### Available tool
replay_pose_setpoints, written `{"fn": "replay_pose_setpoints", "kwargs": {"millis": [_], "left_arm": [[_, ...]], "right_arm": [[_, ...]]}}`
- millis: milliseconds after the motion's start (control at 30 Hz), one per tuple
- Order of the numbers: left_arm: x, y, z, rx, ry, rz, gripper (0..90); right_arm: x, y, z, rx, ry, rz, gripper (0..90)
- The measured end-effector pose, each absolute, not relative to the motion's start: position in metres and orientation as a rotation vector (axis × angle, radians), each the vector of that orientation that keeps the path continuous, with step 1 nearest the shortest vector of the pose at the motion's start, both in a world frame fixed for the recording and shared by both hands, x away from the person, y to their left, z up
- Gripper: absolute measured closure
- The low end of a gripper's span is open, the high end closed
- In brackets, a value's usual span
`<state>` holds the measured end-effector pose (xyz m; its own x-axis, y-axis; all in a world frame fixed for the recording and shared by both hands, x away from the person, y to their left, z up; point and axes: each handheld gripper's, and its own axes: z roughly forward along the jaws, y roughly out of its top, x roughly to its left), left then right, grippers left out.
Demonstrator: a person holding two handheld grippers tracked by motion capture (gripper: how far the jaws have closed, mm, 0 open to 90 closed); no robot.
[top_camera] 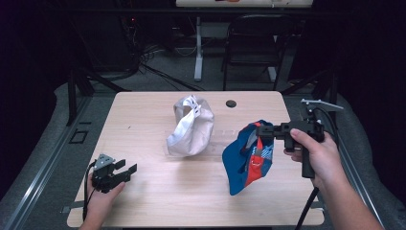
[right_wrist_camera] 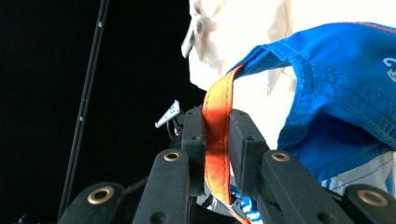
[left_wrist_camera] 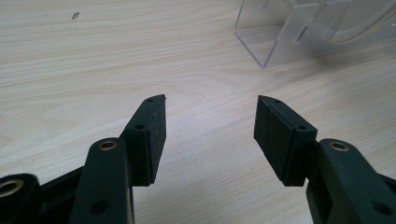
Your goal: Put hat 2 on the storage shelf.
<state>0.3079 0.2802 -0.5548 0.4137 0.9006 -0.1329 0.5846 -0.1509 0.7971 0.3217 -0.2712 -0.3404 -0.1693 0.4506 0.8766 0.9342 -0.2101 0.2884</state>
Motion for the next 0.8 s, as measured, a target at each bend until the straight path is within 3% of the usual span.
{"fn": "replay_pose_setpoints", "kwargs": {"millis": [333,800], "left_arm": [[0.308,0.279,-0.555,1.856,1.269,0.491,44.7],[0.308,0.278,-0.556,1.857,1.265,0.487,44.3]], "right_arm": [[0.337,-0.272,-0.305,-1.654,-1.602,-1.417,77.9],[0.368,-0.268,-0.292,-1.715,-1.577,-1.463,77.9]]}}
